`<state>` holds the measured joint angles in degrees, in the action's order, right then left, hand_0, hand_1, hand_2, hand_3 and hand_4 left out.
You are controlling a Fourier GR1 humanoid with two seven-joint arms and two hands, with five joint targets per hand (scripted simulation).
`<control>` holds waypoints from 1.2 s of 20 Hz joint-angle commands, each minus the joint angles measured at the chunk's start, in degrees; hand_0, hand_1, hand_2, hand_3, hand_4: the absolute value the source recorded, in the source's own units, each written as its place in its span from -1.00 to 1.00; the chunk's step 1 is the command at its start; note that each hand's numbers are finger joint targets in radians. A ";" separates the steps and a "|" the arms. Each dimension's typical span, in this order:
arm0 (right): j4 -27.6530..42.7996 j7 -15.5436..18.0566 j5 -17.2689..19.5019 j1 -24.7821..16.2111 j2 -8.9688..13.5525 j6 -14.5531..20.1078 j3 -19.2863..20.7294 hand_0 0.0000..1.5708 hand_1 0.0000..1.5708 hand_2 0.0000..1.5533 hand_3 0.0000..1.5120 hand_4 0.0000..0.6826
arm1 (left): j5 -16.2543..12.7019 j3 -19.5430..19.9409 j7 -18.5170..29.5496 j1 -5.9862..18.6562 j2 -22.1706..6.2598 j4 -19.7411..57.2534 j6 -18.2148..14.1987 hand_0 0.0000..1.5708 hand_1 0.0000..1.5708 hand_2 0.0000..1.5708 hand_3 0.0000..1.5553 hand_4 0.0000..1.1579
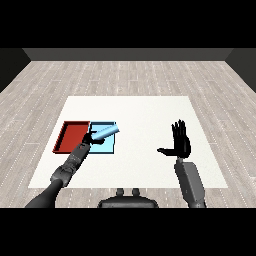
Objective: Pick the blue can and put it in the blue box
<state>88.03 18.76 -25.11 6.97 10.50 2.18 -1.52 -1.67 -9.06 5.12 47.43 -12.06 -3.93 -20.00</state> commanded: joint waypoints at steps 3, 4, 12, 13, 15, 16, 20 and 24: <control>-0.04 -1.22 -1.95 1.37 1.60 -2.34 2.12 -1.00 -1.00 -1.00 -1.00 -1.00 | 1.66 -0.80 -3.84 -1.64 2.35 3.63 -1.04 -1.00 -1.00 -1.00 -1.00 -1.00; -0.85 -0.10 -0.64 -0.42 0.20 -1.53 0.83 -1.00 -1.00 -1.00 -1.00 -1.00 | 2.15 -1.13 -4.66 -1.99 1.31 3.77 -2.40 -1.00 -1.00 -1.00 -1.00 -1.00; 1.61 -0.01 -2.16 -0.72 -1.42 -2.29 0.61 -1.00 -1.00 -1.00 -1.00 -1.00 | -5.60 8.06 15.02 -4.75 1.25 -8.55 -19.80 -1.00 -1.00 -1.00 -1.00 -1.00; 3.43 -1.76 -0.74 -0.40 -1.02 -0.43 -0.12 -1.00 -1.00 -1.00 -1.00 -1.00 | -6.37 8.97 17.17 -3.58 2.52 -10.76 -20.21 -1.00 -1.00 -1.00 -1.00 -1.00; 1.61 -1.96 -1.85 0.84 -0.80 -1.11 1.03 -1.00 -1.00 -1.00 -1.00 -1.00 | -6.86 9.63 23.27 -3.70 2.03 -15.35 -17.79 -1.00 -1.00 -1.00 -1.00 -1.00; 1.98 -0.22 -0.19 -0.99 -1.42 -0.99 -0.19 -1.00 -1.00 -1.00 -1.00 -1.00 | -7.97 10.31 26.47 -5.47 1.22 -18.60 -13.53 -1.00 -1.00 -1.00 -1.00 -1.00; 2.29 -0.51 0.19 -2.91 -0.27 -2.29 -0.51 -1.00 -1.00 -1.00 -1.00 -1.00 | -8.19 8.35 36.14 -11.32 4.38 -28.31 -7.00 -1.00 -1.00 -1.00 -1.00 -1.00; 3.69 -2.90 0.35 -2.06 1.42 -1.24 0.60 -1.00 -1.00 -1.00 -1.00 -1.00 | -9.67 5.94 38.47 -17.35 6.00 -40.62 -1.38 -1.00 -1.00 -1.00 -1.00 -1.00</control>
